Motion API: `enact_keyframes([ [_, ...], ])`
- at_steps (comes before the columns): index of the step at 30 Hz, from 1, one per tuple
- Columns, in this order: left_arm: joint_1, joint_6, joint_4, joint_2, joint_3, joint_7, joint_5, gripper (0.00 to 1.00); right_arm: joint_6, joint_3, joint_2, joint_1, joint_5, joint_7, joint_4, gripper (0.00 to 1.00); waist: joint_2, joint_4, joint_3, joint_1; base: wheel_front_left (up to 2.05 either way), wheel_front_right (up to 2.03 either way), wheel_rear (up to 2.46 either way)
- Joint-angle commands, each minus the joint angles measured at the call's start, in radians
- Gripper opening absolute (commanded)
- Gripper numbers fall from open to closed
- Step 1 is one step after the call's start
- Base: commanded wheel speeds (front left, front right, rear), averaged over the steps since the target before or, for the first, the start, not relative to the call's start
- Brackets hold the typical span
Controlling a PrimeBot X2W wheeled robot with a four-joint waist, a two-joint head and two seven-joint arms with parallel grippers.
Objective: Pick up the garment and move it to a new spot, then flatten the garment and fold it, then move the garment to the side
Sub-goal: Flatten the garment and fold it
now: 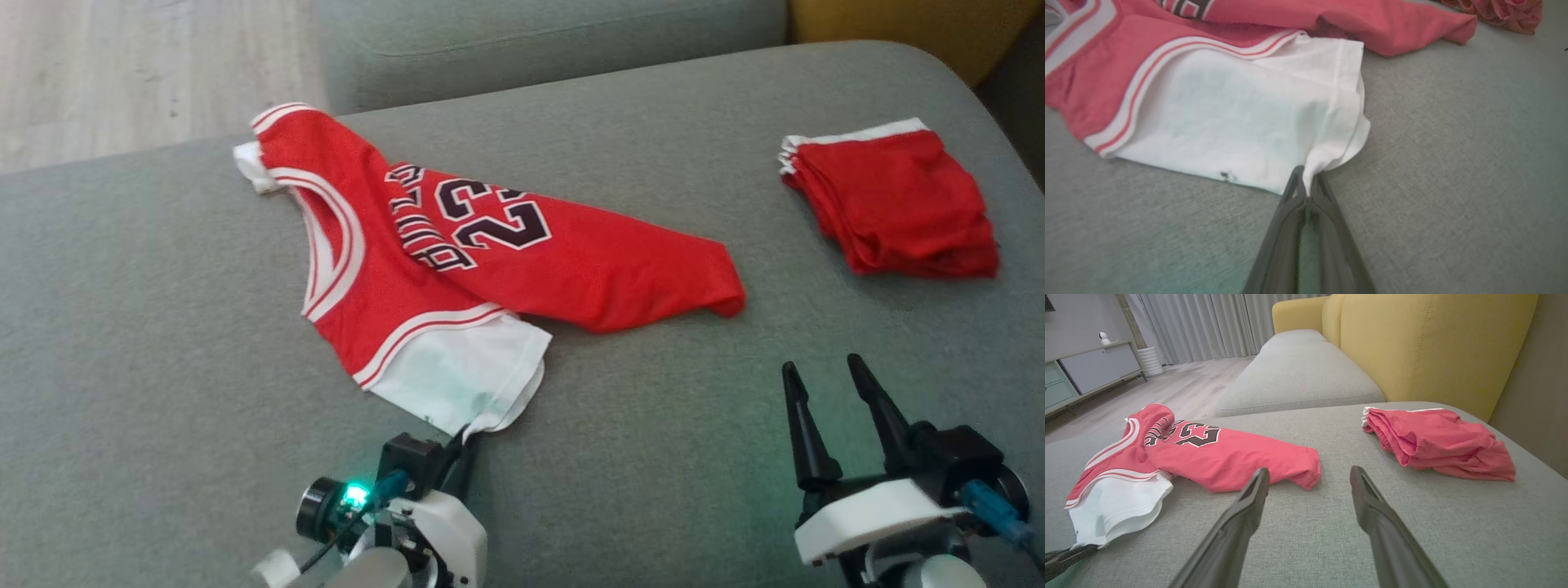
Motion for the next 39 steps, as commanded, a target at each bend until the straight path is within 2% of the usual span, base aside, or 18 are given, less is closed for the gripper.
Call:
enact_keyframes([
  [1, -0.025, 0.014, -0.019, 0.013, 0.037, -0.029, 0.0, 0.0, -0.001, 0.015, -0.007, -0.032, 0.001, -0.01, -0.029, 1.0, 0.0, 0.021, -0.009, 0.0, 0.0, 0.0, 0.0],
  [5, -0.011, 0.046, -0.086, 0.051, 0.075, -0.088, -0.003, 0.0, -0.001, -0.014, -0.007, -0.024, 0.002, -0.01, -0.029, 1.0, 0.0, 0.062, -0.025, 0.0, 0.0, 0.0, 0.0],
  [9, 0.04, 0.101, -0.213, 0.128, 0.132, -0.121, -0.007, 0.0, -0.001, -0.052, -0.007, -0.008, 0.0, -0.011, -0.028, 1.0, 0.0, 0.108, -0.043, 0.0, 0.0, 0.0, 0.0],
  [13, 0.129, 0.162, -0.362, 0.213, 0.181, -0.131, -0.013, 0.0, -0.001, -0.08, -0.007, 0.013, -0.005, -0.009, -0.03, 1.0, 0.0, 0.145, -0.059, 0.0, 0.0, 0.0, 0.0],
  [18, 0.243, 0.224, -0.501, 0.284, 0.215, -0.12, -0.035, 0.0, -0.001, -0.102, -0.007, 0.047, -0.01, -0.006, -0.028, 1.0, 0.0, 0.176, -0.076, 0.0, 0.0, 0.0, 0.0],
  [21, 0.302, 0.255, -0.548, 0.308, 0.234, -0.115, -0.054, 0.0, -0.001, -0.109, -0.007, 0.057, -0.012, -0.004, -0.028, 1.0, 0.0, 0.182, -0.082, 0.0, 0.0, 0.0, 0.0],
  [26, 0.357, 0.28, -0.567, 0.329, 0.261, -0.117, -0.079, 0.0, -0.001, -0.12, -0.007, 0.061, -0.013, 0.001, -0.031, 1.0, 0.0, 0.186, -0.086, 0.0, 0.0, 0.0, 0.0],
  [32, 0.385, 0.275, -0.56, 0.313, 0.273, -0.126, -0.104, 0.0, -0.001, -0.116, -0.007, 0.053, -0.011, 0.005, -0.031, 1.0, 0.0, 0.183, -0.091, 0.0, 0.0, 0.0, 0.0],
  [33, 0.383, 0.271, -0.56, 0.307, 0.273, -0.129, -0.102, 0.12, -0.001, -0.116, -0.007, 0.052, -0.011, 0.005, -0.03, 1.0, 0.0, 0.183, -0.093, 0.0, 0.0, 0.0, 0.0],
  [34, 0.381, 0.268, -0.562, 0.3, 0.273, -0.132, -0.098, 0.49, -0.001, -0.116, -0.007, 0.052, -0.01, 0.004, -0.028, 1.0, 0.0, 0.184, -0.094, 0.0, 0.0, 0.0, 0.0],
  [35, 0.378, 0.265, -0.563, 0.293, 0.272, -0.135, -0.096, 1.0, -0.001, -0.115, -0.007, 0.051, -0.009, 0.004, -0.027, 1.0, 0.0, 0.185, -0.097, 0.0, 0.0, 0.0, 0.0],
  [39, 0.358, 0.232, -0.562, 0.262, 0.269, -0.143, -0.083, 1.0, -0.001, -0.11, -0.007, 0.049, -0.005, 0.0, -0.022, 1.0, 0.0, 0.19, -0.107, 0.0, 0.0, 0.0, 0.0],
])
